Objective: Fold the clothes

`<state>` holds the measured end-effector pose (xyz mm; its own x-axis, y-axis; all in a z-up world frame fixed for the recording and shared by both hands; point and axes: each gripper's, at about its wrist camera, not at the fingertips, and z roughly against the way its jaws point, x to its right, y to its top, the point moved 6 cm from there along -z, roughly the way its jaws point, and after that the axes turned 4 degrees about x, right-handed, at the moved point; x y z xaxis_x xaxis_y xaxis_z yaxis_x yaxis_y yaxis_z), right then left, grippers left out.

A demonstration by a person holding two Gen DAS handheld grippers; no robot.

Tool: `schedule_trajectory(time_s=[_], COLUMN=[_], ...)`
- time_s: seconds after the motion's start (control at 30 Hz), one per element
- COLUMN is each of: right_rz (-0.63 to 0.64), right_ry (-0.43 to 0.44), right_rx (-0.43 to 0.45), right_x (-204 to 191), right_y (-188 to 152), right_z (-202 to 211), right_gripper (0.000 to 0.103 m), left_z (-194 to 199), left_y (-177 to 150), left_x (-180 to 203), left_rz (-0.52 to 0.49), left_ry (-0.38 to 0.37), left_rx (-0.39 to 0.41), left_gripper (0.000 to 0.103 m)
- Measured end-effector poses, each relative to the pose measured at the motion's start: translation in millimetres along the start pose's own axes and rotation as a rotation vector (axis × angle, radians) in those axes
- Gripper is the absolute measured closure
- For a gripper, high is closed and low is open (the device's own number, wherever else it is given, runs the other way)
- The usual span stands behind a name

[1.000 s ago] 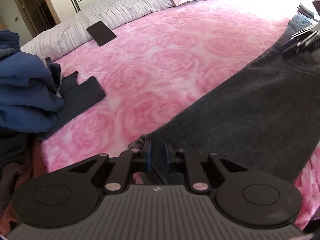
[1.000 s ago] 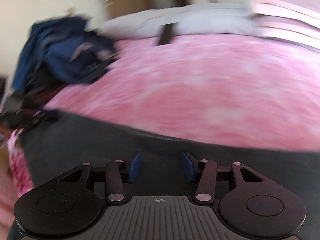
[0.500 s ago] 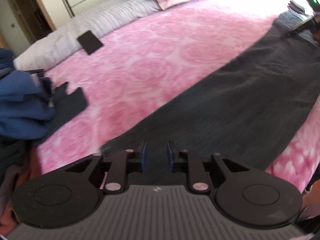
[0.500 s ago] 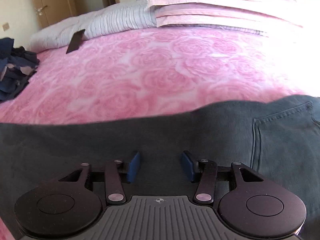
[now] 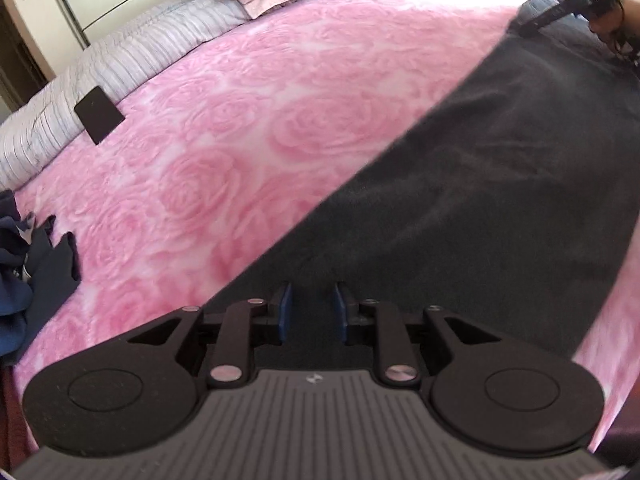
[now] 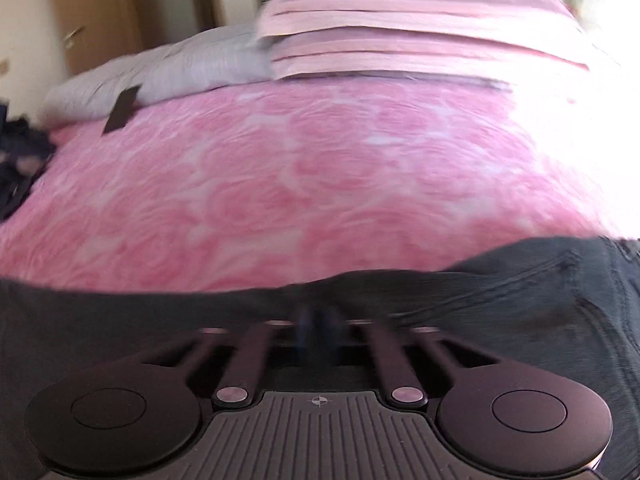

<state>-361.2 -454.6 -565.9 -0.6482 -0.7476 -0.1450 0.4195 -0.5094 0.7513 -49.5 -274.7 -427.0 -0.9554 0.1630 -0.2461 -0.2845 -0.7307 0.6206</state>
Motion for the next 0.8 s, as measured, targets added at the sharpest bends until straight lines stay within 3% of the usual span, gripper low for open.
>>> schedule_trajectory(time_s=[0.17,0.27,0.43,0.57,0.6,0.67,0.7,0.73,0.8], right_rz=[0.026,0.031,-0.097,-0.088,-0.086,-0.079,-0.053,-0.028,0.006], right_ry=[-0.049,-0.147,-0.201,-0.292,-0.277,-0.248,-0.241,-0.234,-0.247], right_rx=[0.039,0.010,0.046,0.049,0.058,0.070,0.043,0.016,-0.009], right_x=[9.5,34.3,88.6,79.2,70.9,54.4,46.6,38.9,27.8], right_y=[7.1,3.0,13.0,15.8,10.6,-0.8,-12.4,-24.0,-39.2], right_z=[11.8,5.3,6.7,27.1,35.9,52.5,54.9,57.2,65.6], right_gripper=[0.103,0.102,0.103,0.100,0.095,0.070,0.039,0.032,0.032], left_z=[-2.1,-3.6,-0.9,15.6,22.0,34.1,38.6,41.9,53.6], left_y=[1.9,3.0,2.2,-4.5,-8.6,-20.4,-29.5,-41.0,-60.8], left_x=[-3.4,-4.8,-4.2,-6.6,-8.7,-13.8,-16.4,-19.2,-27.8], left_rz=[0.023,0.041,0.037,0.033,0.042,0.064,0.068,0.063,0.100], left_ry=[0.005,0.010,0.027,0.060,0.069,0.089,0.102,0.121,0.142], left_rx=[-0.004,-0.004,-0.012,-0.015,-0.015,-0.024,-0.040,-0.065,-0.073], left_gripper=[0.079,0.079,0.078,0.079,0.079,0.079,0.079,0.078,0.078])
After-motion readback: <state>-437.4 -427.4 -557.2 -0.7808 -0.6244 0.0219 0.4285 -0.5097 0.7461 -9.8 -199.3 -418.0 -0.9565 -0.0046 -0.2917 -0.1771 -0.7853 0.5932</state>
